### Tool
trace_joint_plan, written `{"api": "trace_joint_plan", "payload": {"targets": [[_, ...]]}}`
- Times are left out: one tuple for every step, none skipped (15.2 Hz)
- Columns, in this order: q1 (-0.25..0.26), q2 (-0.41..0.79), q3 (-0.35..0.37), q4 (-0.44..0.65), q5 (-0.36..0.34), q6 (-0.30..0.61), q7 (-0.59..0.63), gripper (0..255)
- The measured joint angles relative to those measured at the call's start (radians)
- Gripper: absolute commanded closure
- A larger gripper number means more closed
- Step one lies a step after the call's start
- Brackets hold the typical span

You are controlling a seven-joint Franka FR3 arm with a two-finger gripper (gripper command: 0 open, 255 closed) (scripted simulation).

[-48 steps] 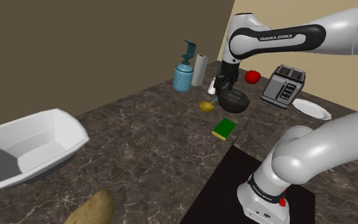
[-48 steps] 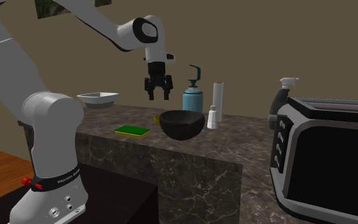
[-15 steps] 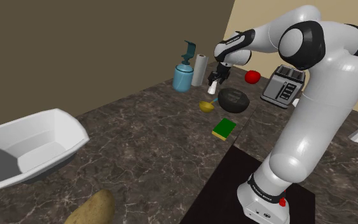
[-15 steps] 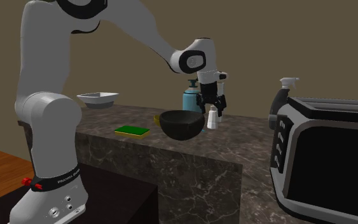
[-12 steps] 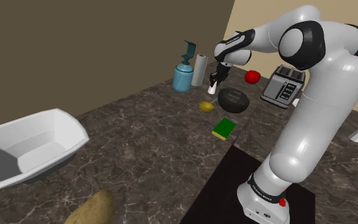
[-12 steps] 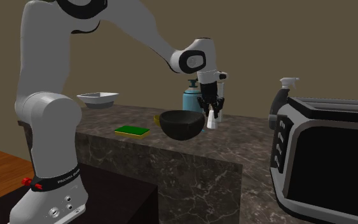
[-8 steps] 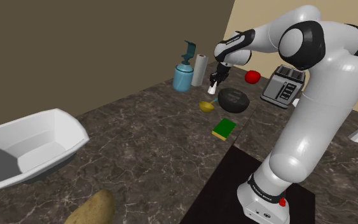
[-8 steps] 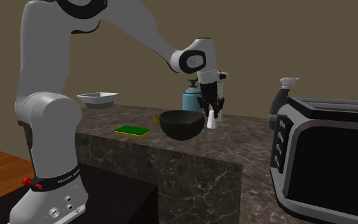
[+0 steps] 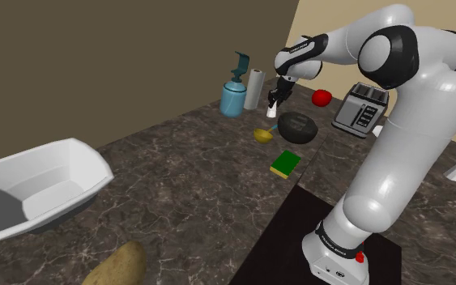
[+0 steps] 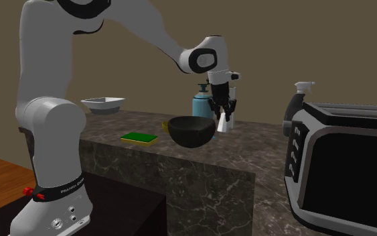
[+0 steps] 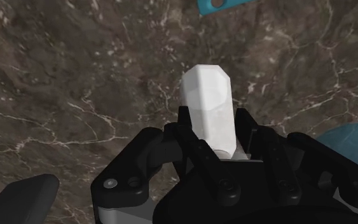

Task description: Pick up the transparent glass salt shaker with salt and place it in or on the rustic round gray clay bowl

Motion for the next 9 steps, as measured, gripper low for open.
{"api": "trace_joint_plan", "payload": {"targets": [[0.001,-0.005,-0.001,0.007,-0.005,-0.011,0.003,255],[0.001,-0.01,-0.002,0.015,-0.009,-0.023,0.006,255],[0.003,-0.019,-0.003,0.02,-0.017,-0.035,0.012,255],[0.003,-0.023,-0.004,0.028,-0.021,-0.047,0.015,255],[0.004,-0.028,-0.005,0.034,-0.026,-0.057,0.018,255],[0.005,-0.034,-0.005,0.044,-0.031,-0.071,0.023,255],[0.005,-0.039,-0.006,0.054,-0.035,-0.085,0.025,255],[0.006,-0.046,-0.007,0.061,-0.041,-0.098,0.029,255],[0.005,-0.048,-0.008,0.072,-0.044,-0.111,0.03,255]]}}
